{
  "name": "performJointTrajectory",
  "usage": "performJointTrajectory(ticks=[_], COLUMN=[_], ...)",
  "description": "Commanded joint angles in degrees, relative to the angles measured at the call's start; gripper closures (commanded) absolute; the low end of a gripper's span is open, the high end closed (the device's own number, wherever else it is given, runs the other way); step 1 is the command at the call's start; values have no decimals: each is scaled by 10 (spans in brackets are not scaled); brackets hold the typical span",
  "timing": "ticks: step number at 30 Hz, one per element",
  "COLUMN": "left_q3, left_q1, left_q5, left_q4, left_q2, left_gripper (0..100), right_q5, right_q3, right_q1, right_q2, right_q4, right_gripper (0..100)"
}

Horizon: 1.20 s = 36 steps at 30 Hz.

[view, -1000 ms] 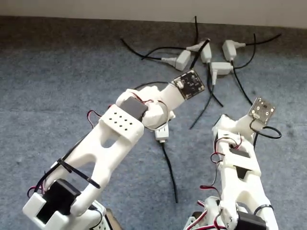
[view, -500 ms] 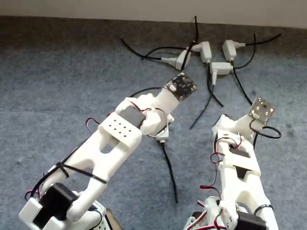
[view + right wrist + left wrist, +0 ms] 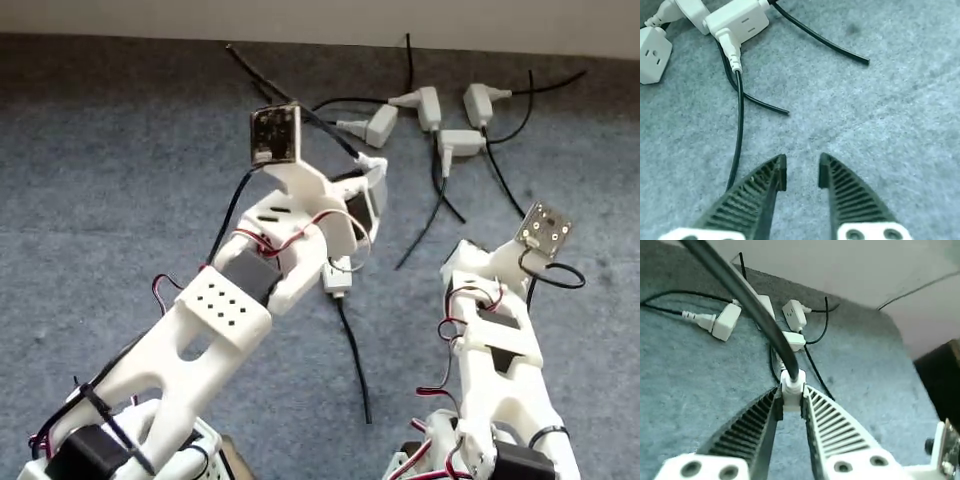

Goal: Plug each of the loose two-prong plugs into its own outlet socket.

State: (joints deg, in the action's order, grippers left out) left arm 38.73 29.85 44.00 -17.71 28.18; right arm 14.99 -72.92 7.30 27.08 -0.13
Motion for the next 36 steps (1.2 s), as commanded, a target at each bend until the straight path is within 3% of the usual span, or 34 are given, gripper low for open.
performJointTrajectory(ticks=[1, 8, 16, 21, 25, 30, 36], left_q3=[21, 33, 71, 96, 144, 196, 202], left_q1=[-22, 45, 169, 154, 112, 76, 93], left_q5=[107, 47, 130, 199, 243, 243, 244], left_q4=[54, 97, 99, 163, 293, 445, 450], left_q2=[22, 22, 21, 22, 21, 18, 17], left_gripper=[995, 994, 994, 994, 994, 994, 994], right_q5=[3, -18, -41, -41, -40, -40, -41], right_q3=[15, 15, -38, -80, -116, -159, -162], right_q1=[-9, -9, -7, -9, -10, -10, -85], right_q2=[10, 39, 249, 386, 497, 582, 587], right_q4=[0, 0, 84, 172, 238, 275, 312], right_gripper=[774, 769, 768, 769, 771, 771, 771])
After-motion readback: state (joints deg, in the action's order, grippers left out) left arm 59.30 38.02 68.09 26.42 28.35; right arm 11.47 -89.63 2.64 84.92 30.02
